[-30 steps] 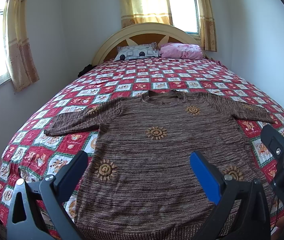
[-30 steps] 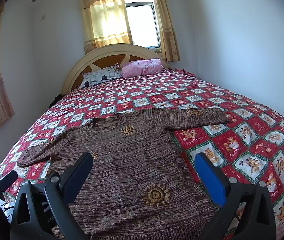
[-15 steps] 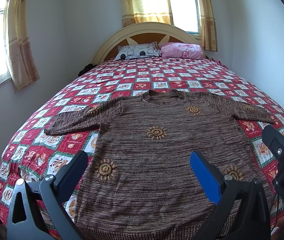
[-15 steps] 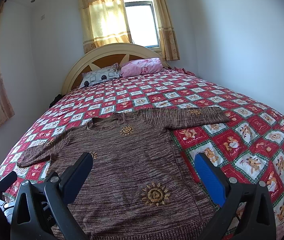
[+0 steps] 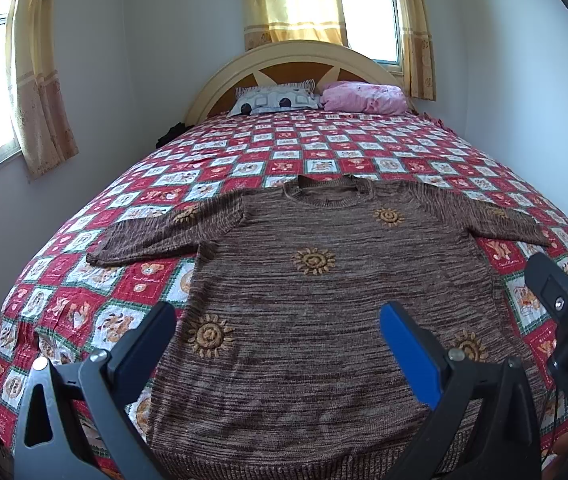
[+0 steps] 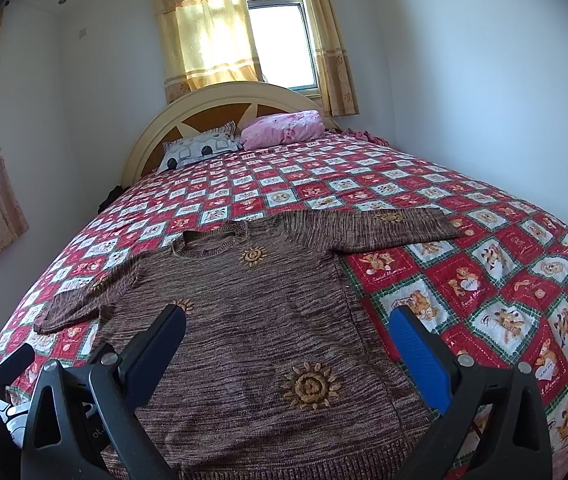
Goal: Fold small clothes
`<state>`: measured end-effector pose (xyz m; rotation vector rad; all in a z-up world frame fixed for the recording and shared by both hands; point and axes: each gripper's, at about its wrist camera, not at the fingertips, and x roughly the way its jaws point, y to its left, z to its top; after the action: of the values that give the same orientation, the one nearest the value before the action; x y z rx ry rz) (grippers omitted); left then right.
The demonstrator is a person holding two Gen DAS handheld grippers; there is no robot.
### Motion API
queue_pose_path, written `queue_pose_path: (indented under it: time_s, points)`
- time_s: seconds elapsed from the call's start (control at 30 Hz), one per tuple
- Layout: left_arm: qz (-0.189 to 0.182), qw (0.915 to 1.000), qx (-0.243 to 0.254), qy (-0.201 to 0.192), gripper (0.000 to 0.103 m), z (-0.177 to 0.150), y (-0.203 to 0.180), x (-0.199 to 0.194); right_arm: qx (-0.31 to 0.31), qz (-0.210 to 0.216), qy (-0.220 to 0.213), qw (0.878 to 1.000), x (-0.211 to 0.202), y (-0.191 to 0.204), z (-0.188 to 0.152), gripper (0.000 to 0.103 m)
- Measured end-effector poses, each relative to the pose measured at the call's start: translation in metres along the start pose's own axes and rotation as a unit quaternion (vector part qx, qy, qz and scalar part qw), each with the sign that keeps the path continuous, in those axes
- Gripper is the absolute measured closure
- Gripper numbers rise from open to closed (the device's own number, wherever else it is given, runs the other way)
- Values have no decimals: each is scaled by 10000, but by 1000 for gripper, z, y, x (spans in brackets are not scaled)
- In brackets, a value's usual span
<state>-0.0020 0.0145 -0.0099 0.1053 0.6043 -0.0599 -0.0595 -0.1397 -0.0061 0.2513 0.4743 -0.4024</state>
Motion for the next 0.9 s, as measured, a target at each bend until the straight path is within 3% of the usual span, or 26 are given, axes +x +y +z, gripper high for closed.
queue_pose_path:
  time_s: [0.5, 0.73, 0.8, 0.87, 0.9]
  points:
    - [-97, 9998, 23, 155, 0, -3, -4, 10, -6, 104, 99, 9999, 10, -2, -1, 1]
    - [-236, 9989, 103, 394, 0, -5, 2, 47, 164, 143, 74, 9997, 42, -37, 7, 2]
    - [-228, 9987, 100, 436, 0, -1, 6, 59, 296, 36, 93, 9995, 54, -58, 17, 8]
    - [-244, 9986, 103, 454, 0, 7, 10, 72, 517, -32, 127, 9986, 69, -86, 32, 27]
    - [-253, 9986, 125, 452, 0, 11, 11, 78, 678, -39, 197, 9975, 79, -104, 41, 30]
